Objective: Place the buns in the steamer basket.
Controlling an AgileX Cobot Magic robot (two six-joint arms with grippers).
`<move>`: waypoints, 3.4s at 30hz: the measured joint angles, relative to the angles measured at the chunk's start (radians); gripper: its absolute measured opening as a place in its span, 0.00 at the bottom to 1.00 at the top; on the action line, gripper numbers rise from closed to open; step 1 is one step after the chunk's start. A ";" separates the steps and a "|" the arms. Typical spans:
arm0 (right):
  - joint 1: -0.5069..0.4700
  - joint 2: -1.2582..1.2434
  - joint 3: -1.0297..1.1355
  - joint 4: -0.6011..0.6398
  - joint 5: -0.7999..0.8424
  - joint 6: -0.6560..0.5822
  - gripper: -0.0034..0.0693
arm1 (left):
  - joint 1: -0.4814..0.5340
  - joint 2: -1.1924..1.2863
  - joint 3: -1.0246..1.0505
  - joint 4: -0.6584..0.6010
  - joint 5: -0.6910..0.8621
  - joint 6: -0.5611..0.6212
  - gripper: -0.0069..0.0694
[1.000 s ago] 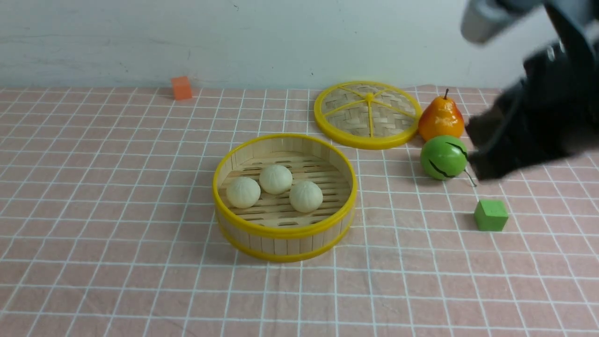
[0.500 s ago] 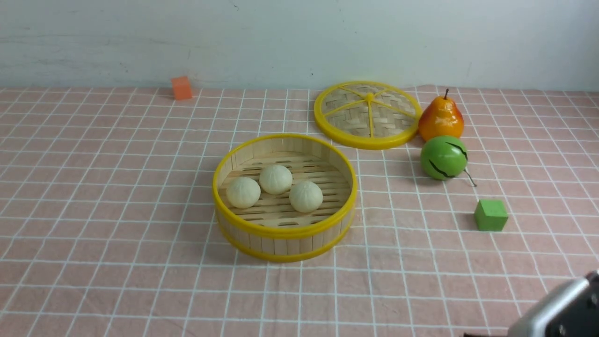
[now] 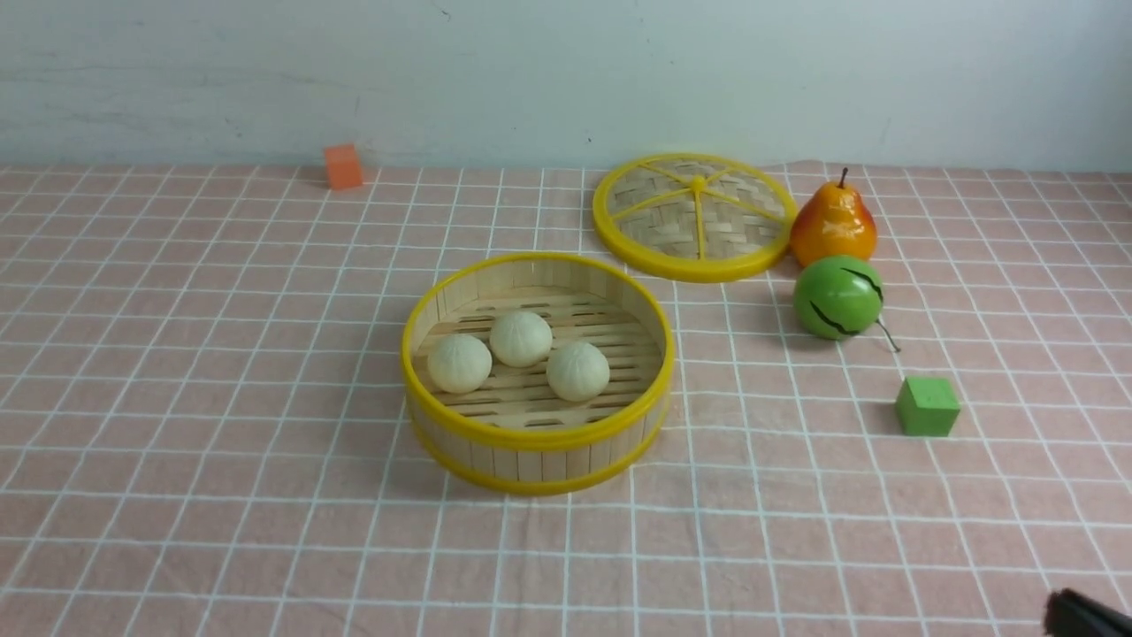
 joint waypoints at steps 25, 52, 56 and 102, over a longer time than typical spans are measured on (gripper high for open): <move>-0.243 -0.322 -0.010 0.120 0.508 -0.006 0.05 | 0.000 0.000 0.002 -0.001 0.000 0.000 0.15; -0.243 -0.322 -0.010 0.123 0.509 -0.006 0.09 | 0.320 -0.324 0.432 -0.549 -0.273 0.507 0.07; -0.243 -0.322 -0.010 0.123 0.509 -0.004 0.10 | 0.322 -0.324 0.459 -0.565 -0.274 0.549 0.07; -0.243 -0.322 -0.010 0.123 0.509 -0.001 0.17 | 0.304 -0.324 0.460 -0.665 -0.280 0.730 0.07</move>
